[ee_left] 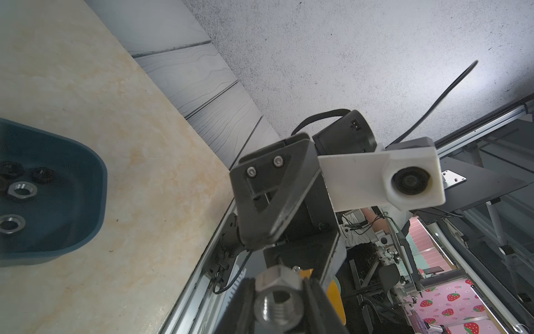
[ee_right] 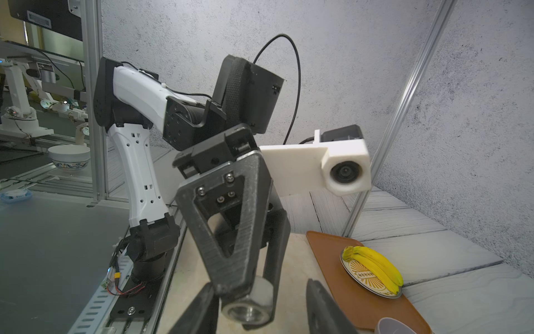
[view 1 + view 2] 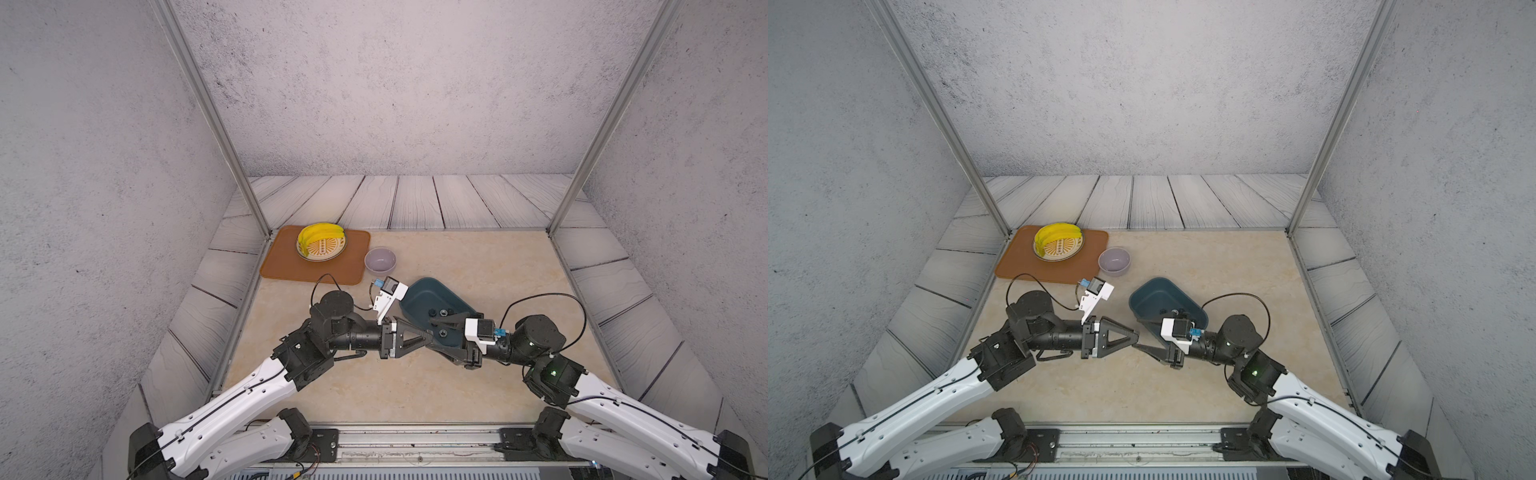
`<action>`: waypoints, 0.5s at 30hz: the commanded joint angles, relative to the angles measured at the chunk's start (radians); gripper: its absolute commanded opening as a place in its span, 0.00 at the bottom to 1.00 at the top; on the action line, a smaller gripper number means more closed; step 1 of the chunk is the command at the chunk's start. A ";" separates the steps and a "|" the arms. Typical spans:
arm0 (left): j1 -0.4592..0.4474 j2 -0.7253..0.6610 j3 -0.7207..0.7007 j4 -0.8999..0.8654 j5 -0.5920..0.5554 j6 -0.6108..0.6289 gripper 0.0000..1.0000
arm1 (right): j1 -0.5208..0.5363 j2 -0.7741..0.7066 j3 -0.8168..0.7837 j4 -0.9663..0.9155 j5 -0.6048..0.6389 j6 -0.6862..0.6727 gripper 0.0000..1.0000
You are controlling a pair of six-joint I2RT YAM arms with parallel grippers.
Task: Put the nuts on the desktop into the storage box
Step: Pick up the nut from the center of the board.
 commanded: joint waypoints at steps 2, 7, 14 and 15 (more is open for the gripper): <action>-0.002 -0.023 -0.008 0.020 -0.020 0.002 0.28 | 0.002 0.002 -0.017 0.056 0.023 0.037 0.56; -0.002 -0.019 -0.007 0.019 -0.030 0.006 0.28 | 0.005 0.011 -0.017 0.068 0.012 0.048 0.59; -0.002 -0.012 -0.004 0.021 -0.031 0.004 0.28 | 0.006 0.012 -0.018 0.092 0.011 0.070 0.61; -0.002 -0.011 -0.004 0.022 -0.033 0.002 0.28 | 0.005 0.015 -0.015 0.091 0.007 0.072 0.61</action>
